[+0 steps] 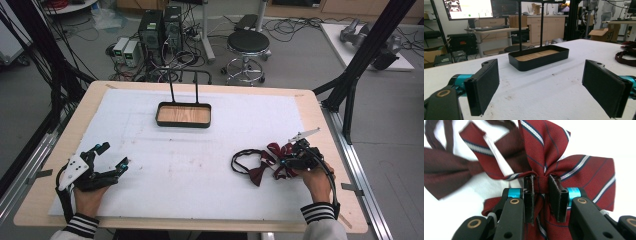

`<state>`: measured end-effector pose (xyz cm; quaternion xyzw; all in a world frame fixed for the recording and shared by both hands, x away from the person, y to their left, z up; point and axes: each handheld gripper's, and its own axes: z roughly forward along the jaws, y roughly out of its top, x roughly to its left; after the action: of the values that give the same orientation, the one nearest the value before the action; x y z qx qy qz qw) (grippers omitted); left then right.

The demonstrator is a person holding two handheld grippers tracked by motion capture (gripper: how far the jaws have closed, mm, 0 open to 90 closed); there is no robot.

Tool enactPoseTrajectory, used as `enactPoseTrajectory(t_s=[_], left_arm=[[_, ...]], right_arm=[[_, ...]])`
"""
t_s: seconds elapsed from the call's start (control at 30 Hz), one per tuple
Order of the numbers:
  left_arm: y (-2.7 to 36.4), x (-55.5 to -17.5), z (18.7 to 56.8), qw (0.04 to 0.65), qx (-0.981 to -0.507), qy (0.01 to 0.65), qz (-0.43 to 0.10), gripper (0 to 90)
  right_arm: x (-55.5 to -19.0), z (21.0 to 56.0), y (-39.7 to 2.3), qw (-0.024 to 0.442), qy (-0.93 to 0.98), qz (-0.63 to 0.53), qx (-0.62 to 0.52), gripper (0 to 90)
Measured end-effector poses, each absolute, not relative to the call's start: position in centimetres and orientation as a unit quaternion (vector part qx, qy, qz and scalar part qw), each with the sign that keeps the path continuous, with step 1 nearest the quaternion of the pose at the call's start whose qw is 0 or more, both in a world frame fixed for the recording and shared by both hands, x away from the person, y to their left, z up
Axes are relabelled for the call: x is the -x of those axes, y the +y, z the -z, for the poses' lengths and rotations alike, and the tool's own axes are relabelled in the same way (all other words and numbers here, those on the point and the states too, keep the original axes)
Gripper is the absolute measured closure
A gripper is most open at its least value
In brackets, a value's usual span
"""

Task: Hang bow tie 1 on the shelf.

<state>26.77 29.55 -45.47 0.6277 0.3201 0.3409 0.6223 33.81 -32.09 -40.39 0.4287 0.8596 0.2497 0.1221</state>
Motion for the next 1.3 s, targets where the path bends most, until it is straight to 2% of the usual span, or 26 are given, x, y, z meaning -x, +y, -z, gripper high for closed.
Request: enactPoseTrajectory(t_s=[0.77, 1.3], left_arm=[[29.5, -26.8, 45.5, 0.62, -0.629, 0.319, -0.343, 14.7], [29.5, -26.8, 45.5, 0.62, -0.63, 0.318, -0.343, 14.7]], right_arm=[[-32.5, 36.9, -32.3, 0.184, 0.768, -0.46, -0.407, 75.4], [-33.1, 34.3, -29.4, 0.2, 0.758, -0.5, -0.368, 75.3]])
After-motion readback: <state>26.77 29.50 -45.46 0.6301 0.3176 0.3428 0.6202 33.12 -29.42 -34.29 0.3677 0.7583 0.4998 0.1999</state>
